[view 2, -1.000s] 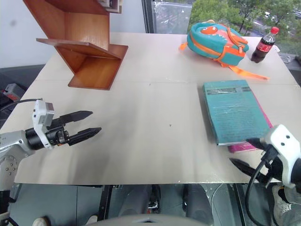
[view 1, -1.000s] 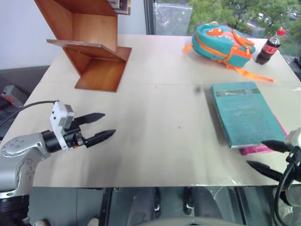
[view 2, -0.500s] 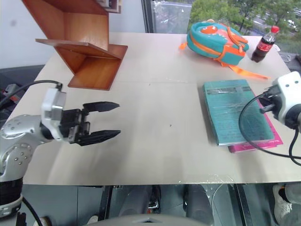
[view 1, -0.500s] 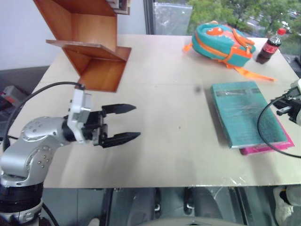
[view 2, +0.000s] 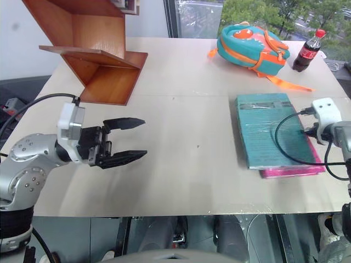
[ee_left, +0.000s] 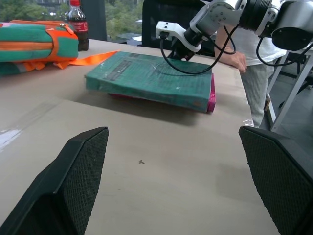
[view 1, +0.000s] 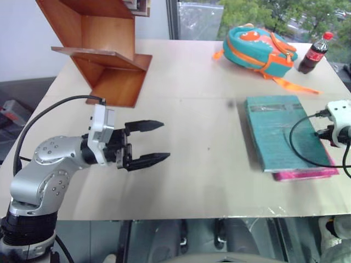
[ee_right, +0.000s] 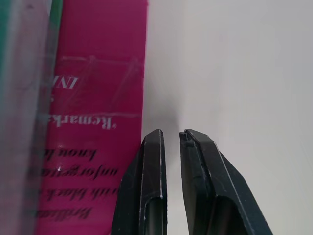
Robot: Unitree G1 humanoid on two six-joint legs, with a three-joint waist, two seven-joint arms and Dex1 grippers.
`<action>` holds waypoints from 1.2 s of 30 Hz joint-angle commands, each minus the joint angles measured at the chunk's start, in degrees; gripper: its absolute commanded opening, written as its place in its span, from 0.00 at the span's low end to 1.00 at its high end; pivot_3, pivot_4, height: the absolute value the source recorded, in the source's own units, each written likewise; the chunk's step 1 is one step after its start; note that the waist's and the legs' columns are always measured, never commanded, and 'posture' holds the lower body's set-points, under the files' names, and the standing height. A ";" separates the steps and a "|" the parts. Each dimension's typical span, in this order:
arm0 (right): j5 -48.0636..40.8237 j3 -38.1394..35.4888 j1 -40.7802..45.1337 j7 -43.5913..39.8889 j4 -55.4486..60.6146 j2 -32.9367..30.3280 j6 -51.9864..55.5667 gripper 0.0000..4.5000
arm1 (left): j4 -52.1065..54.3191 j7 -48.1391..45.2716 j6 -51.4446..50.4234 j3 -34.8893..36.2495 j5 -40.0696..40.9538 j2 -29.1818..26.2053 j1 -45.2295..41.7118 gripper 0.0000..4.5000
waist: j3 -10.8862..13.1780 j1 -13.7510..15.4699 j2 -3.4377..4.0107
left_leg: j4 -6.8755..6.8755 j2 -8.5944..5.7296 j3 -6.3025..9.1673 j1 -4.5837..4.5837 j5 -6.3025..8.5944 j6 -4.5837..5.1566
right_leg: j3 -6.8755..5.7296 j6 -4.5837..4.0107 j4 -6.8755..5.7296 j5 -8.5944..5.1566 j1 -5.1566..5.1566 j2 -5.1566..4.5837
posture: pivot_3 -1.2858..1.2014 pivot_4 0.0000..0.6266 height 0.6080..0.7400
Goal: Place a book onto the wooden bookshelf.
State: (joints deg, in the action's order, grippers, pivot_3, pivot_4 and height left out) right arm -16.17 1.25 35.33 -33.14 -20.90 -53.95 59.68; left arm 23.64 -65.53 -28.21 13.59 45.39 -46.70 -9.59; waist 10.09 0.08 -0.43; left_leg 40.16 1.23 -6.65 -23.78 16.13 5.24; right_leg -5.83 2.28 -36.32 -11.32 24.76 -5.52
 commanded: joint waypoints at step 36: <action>-1.47 2.60 0.09 -8.45 19.38 12.97 -12.01 0.13 | -2.54 2.46 0.56 5.27 0.16 0.05 4.97 1.00 | 0.05 -0.68 0.11 | 0.04 0.00 -0.10 0.04 -0.05 -0.09 | 0.12 -0.05 -0.30 0.01 0.14 -0.04 | 0.52 0.24 1.00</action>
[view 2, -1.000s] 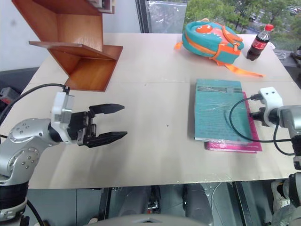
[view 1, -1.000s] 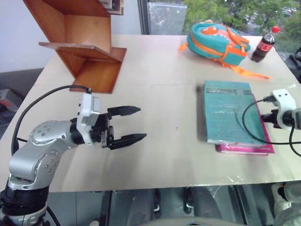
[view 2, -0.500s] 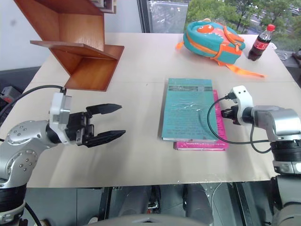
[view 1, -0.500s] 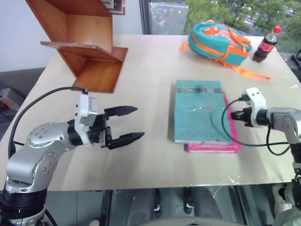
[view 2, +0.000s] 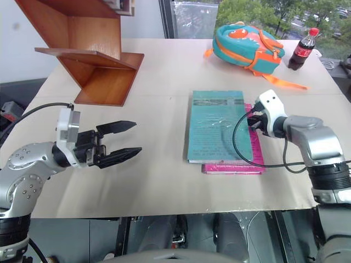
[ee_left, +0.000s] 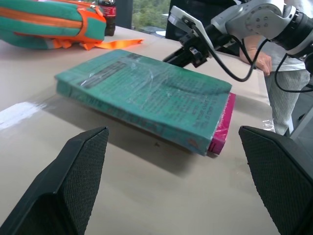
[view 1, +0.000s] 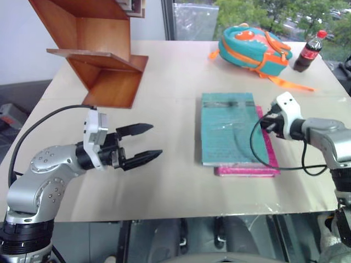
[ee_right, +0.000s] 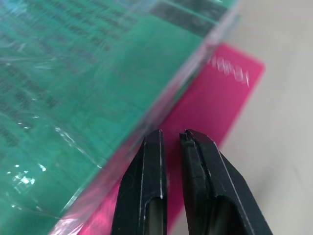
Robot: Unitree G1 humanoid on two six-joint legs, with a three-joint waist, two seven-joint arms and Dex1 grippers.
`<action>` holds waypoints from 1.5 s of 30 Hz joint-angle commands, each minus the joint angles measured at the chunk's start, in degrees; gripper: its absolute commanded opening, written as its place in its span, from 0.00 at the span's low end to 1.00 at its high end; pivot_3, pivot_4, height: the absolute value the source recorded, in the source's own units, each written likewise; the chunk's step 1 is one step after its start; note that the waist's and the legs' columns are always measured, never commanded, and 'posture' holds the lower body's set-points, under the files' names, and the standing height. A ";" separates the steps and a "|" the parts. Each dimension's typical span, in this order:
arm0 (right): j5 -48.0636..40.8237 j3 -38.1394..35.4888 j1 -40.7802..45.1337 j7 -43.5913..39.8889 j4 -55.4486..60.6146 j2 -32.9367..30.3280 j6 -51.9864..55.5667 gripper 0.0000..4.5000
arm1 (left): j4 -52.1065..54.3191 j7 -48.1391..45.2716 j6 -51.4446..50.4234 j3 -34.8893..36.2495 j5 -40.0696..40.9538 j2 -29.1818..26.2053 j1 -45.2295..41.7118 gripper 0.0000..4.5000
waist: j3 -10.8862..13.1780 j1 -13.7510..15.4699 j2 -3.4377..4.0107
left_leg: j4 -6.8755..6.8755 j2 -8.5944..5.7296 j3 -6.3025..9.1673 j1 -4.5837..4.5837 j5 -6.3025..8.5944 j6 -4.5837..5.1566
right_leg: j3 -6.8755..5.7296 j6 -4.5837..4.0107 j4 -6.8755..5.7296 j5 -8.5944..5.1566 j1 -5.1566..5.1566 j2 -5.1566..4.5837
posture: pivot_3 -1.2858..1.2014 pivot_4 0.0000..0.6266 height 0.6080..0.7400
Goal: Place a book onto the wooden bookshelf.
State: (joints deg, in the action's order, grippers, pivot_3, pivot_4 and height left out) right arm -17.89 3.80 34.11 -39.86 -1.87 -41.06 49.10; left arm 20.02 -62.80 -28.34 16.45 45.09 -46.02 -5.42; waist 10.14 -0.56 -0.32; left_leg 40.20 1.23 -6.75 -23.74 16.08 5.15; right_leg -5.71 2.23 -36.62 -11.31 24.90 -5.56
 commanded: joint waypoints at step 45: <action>-41.90 -33.26 -52.96 22.20 61.87 -19.15 -17.05 0.98 | -70.16 17.97 -38.42 -7.91 -3.26 34.68 -49.68 1.00 | -0.14 1.74 -0.72 | 0.19 -0.08 0.20 0.03 0.00 0.05 | -0.04 0.23 -0.10 -0.12 -0.18 -0.05 | 0.52 0.24 1.00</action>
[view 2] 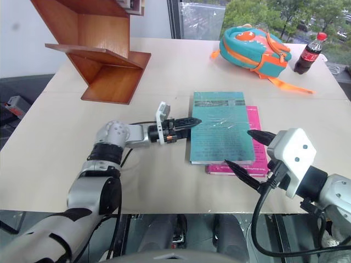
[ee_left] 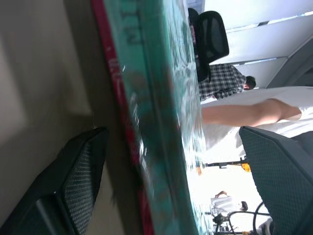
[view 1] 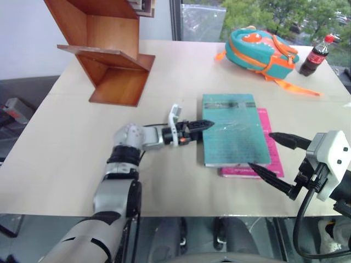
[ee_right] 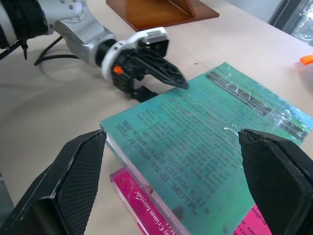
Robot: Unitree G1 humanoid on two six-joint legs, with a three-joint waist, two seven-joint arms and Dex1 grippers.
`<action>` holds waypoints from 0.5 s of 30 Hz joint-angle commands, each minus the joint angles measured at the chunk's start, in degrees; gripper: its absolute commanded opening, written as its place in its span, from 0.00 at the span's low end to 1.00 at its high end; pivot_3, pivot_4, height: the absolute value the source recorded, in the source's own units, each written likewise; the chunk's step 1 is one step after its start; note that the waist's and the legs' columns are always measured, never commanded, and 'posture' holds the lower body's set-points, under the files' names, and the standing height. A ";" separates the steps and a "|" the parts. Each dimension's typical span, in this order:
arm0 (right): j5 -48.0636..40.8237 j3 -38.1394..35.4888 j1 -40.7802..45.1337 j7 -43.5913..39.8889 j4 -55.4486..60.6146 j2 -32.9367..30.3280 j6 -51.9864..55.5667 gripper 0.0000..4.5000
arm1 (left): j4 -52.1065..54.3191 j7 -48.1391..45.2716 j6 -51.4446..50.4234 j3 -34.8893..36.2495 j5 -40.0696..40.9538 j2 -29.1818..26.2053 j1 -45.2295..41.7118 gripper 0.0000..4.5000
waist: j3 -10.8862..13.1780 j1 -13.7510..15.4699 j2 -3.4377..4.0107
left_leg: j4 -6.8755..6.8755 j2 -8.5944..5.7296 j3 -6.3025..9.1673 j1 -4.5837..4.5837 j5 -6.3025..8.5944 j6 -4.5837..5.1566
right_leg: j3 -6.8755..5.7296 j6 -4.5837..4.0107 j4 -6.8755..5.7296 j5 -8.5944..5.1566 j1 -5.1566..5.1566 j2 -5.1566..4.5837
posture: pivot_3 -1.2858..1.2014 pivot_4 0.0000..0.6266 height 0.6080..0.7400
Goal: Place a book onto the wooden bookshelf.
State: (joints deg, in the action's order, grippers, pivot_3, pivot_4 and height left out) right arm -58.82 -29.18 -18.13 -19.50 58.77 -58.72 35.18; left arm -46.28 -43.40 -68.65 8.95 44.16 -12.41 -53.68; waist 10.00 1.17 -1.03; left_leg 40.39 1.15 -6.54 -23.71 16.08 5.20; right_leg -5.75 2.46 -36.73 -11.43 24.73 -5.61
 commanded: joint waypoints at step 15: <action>-2.21 0.46 -2.36 6.16 1.23 -3.91 -8.12 1.00 | 6.10 -7.64 -7.11 4.54 -0.50 -4.11 -3.25 0.01 | 0.07 -0.35 -0.14 | 0.00 0.02 0.09 -0.10 0.01 0.03 | 0.13 -0.03 0.01 0.01 0.05 -0.04 | 0.52 0.24 1.00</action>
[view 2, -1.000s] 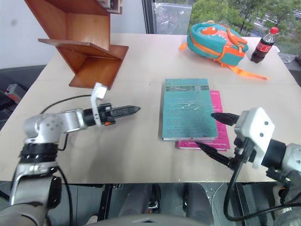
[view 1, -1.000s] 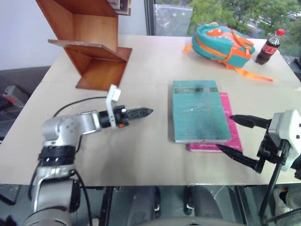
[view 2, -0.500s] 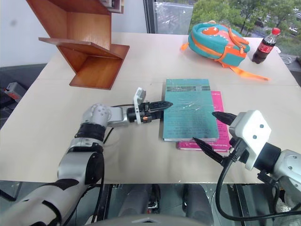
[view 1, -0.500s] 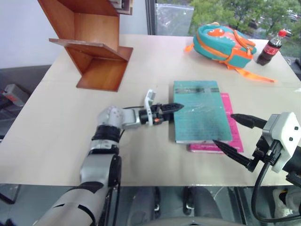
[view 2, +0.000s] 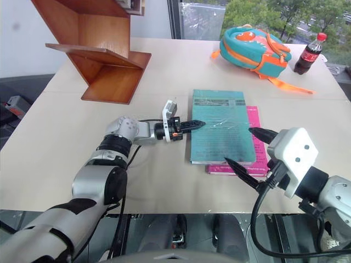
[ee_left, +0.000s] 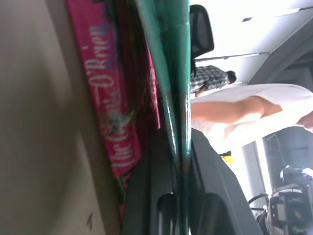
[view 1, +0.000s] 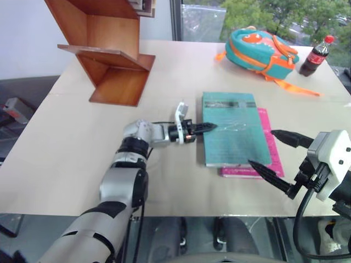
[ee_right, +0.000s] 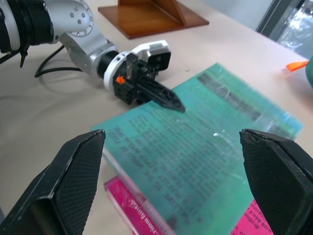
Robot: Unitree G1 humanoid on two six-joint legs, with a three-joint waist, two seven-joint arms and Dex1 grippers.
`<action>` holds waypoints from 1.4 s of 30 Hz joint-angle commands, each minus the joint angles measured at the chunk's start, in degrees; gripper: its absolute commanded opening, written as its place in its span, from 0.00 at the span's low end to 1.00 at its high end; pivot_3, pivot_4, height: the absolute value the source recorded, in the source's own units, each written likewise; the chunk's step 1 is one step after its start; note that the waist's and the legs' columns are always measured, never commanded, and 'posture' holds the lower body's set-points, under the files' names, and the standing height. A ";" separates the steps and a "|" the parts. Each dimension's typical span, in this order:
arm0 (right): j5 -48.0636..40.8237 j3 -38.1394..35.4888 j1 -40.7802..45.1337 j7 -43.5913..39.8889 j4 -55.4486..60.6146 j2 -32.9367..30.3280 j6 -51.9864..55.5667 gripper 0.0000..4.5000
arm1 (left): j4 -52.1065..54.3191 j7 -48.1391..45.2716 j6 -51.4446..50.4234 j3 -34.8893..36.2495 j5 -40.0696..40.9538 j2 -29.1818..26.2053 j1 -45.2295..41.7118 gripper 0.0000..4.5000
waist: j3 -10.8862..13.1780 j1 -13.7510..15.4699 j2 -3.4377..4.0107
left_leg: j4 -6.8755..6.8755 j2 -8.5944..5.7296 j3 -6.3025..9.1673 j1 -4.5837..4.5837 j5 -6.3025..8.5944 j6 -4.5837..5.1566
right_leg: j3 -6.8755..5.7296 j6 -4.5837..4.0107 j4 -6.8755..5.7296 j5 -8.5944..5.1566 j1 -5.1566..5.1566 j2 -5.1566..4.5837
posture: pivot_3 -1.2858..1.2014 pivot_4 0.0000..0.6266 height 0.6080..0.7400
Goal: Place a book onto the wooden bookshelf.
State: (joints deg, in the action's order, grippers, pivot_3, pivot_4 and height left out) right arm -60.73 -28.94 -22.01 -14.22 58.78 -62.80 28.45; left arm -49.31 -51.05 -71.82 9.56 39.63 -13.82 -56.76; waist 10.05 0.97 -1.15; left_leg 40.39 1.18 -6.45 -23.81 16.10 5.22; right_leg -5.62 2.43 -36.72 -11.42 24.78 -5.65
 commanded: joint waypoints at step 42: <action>12.02 19.68 36.76 -12.91 -13.02 16.36 1.06 1.00 | -24.69 6.63 108.33 -31.05 -75.17 -47.73 -34.27 0.21 | 0.20 -1.90 -0.29 | -0.04 0.12 -0.82 0.00 0.22 0.37 | 0.24 0.21 -0.18 -0.11 0.45 0.10 | 0.52 0.24 1.00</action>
State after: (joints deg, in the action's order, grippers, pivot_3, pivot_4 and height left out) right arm -49.59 -8.97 13.23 -26.55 44.96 -47.09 31.01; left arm -73.00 -45.09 36.90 -22.12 -35.56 -59.05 -89.75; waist 10.25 -0.93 -1.44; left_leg 40.36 1.30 -7.32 -23.80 16.32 5.59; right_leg -5.35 2.64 -36.93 -11.52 25.25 -5.55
